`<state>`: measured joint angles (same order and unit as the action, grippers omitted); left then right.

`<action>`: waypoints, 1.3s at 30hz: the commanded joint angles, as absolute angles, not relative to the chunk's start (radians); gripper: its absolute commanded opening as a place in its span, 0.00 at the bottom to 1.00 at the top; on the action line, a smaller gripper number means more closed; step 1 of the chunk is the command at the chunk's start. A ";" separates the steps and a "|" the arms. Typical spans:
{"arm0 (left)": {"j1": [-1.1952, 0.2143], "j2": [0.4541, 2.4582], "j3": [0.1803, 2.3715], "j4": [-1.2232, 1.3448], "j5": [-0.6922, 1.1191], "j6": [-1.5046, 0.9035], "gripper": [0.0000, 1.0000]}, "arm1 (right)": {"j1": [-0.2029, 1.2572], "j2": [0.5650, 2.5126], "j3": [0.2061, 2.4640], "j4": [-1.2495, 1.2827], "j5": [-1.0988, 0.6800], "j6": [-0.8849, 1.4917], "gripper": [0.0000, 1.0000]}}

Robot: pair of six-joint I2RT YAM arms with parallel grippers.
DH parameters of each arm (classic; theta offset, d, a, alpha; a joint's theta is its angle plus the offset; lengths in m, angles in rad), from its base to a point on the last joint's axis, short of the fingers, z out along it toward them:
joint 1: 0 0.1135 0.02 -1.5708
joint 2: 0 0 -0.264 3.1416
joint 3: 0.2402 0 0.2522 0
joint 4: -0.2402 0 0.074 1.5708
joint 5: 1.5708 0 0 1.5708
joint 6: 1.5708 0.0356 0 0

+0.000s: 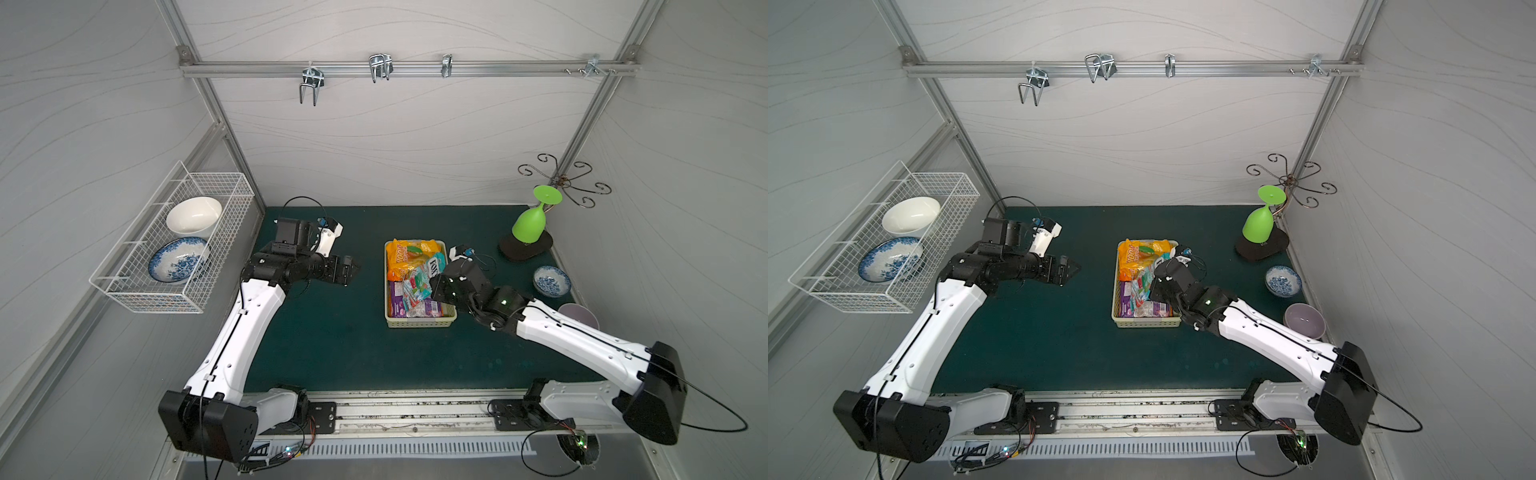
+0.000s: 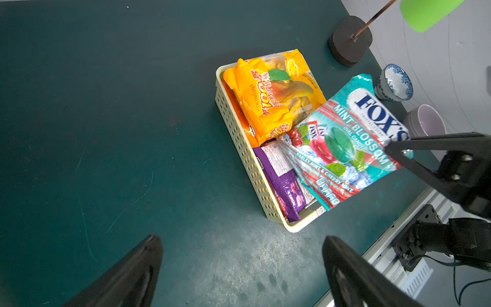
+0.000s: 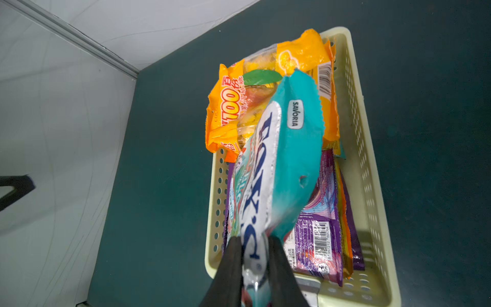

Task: Put the candies in the basket
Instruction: Place the candy in the basket.

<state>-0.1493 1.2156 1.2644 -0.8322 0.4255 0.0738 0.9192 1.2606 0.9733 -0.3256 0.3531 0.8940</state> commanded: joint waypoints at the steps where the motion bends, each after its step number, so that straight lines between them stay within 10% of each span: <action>1: -0.144 1.197 1.270 -0.800 0.452 0.069 0.98 | 0.903 1.291 0.960 -0.231 0.323 0.961 0.00; 13: -0.145 1.198 1.265 -0.791 0.447 0.069 0.98 | 0.878 1.312 0.931 -0.325 0.169 1.024 0.41; 26: -0.145 1.211 1.296 -0.820 0.461 0.065 0.98 | 0.833 1.166 0.958 -0.496 0.275 0.827 0.44; 39: -0.146 1.208 1.280 -0.814 0.451 0.069 0.98 | 0.905 1.582 1.216 -0.541 0.270 0.507 0.52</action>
